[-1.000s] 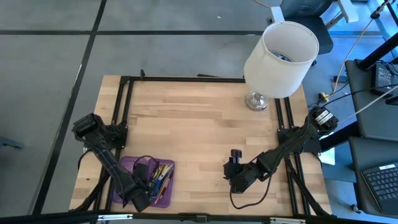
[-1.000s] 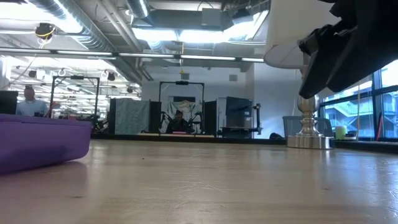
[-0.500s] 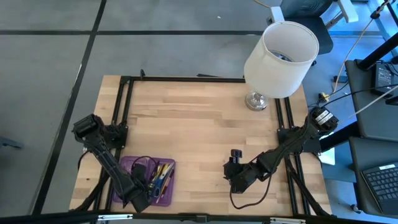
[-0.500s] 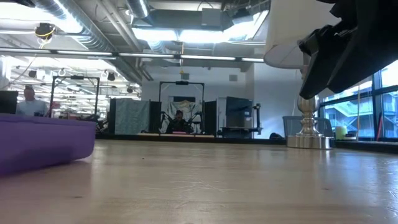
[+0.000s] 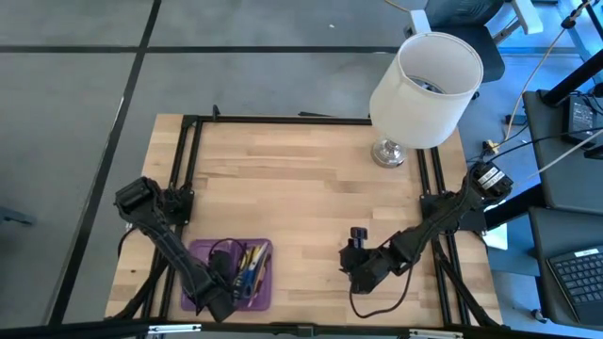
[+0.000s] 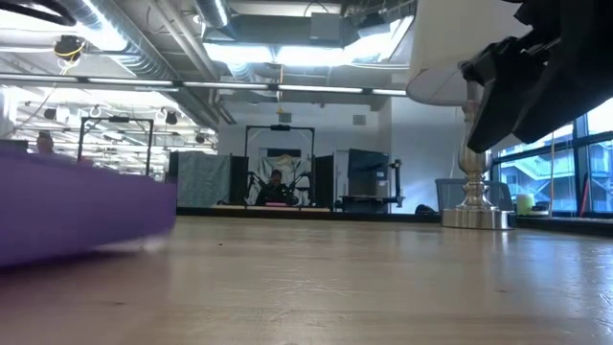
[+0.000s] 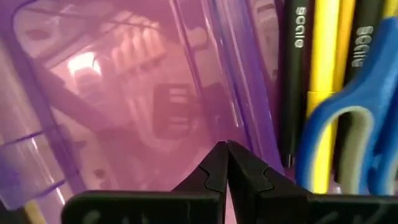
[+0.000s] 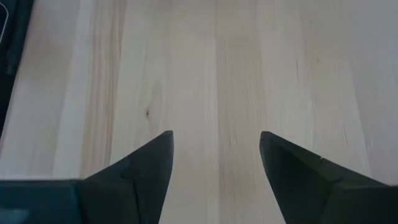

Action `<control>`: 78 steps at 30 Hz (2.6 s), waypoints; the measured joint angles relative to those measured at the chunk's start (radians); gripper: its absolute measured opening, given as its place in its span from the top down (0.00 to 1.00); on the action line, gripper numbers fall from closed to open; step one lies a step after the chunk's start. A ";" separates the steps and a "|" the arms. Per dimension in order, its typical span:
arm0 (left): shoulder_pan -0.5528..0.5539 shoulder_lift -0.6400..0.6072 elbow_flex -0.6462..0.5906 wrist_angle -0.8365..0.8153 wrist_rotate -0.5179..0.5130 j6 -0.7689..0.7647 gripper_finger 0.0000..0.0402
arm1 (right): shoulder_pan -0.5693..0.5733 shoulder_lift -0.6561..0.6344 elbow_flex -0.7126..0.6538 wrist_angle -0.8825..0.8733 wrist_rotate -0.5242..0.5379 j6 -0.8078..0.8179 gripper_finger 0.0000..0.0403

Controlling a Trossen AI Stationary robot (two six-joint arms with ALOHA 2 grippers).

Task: Pick & place school supplies into a supply box
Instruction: Close the violet box

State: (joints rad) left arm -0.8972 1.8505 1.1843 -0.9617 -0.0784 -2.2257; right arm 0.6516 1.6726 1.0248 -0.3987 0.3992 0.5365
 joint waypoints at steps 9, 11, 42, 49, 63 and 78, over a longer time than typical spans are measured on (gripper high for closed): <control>0.063 0.004 0.000 0.105 -0.137 0.077 0.99 | 0.007 0.000 0.000 -0.023 0.000 0.003 0.40; 0.083 0.004 0.000 0.106 -0.166 0.108 0.99 | 0.007 0.000 0.000 -0.023 0.000 0.003 0.40; 0.218 0.004 0.000 0.461 -0.351 0.610 0.99 | 0.047 0.190 0.000 0.450 0.238 -0.173 0.50; 0.207 -0.019 0.000 0.437 -0.461 0.746 0.99 | 0.050 0.263 0.000 0.610 0.328 -0.232 0.59; 0.126 -0.084 0.000 0.421 -0.710 0.923 0.99 | 0.053 0.311 -0.080 0.847 0.390 -0.252 0.60; 0.102 -0.090 0.000 0.324 -0.755 0.690 0.99 | 0.024 0.299 -0.403 1.517 0.195 -0.421 0.60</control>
State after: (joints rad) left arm -0.7955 1.7603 1.1843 -0.6378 -0.8338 -1.5352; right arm 0.6757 1.9720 0.6220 1.1183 0.5937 0.1156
